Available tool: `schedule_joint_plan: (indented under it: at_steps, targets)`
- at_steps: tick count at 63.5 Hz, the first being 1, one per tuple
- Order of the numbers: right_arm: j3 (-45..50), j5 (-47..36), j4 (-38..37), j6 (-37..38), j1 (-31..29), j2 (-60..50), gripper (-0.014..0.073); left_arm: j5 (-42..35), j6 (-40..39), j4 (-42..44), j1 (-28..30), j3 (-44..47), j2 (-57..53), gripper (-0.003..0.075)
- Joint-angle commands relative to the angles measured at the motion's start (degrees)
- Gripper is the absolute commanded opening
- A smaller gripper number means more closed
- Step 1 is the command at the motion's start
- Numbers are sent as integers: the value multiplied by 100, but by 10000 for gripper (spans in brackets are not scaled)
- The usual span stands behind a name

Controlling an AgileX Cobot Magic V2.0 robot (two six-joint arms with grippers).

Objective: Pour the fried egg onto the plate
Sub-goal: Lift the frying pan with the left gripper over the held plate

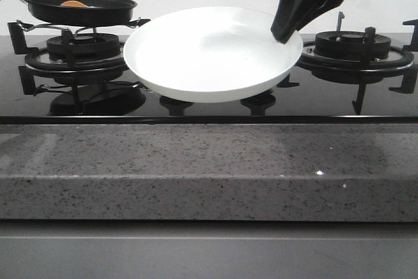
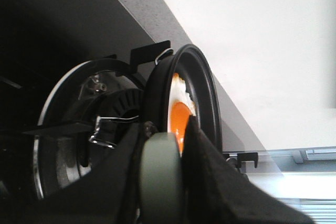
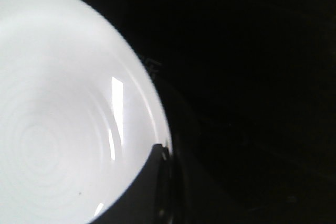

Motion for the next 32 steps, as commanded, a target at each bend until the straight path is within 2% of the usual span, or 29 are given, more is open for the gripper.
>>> schedule_joint_plan:
  at_steps: [1, 17, 32]
  targets:
    - [-151, -229, 87, -34, 3, -306, -68, 254, 74, -497, 62, -183, -433, -20]
    - [-151, -229, 87, -34, 3, -306, -68, 295, 378, -463, -18, -183, -967, -20]
    - [-151, -229, 87, -34, 3, -306, -68, 329, 822, -376, -334, -183, -1493, -20]
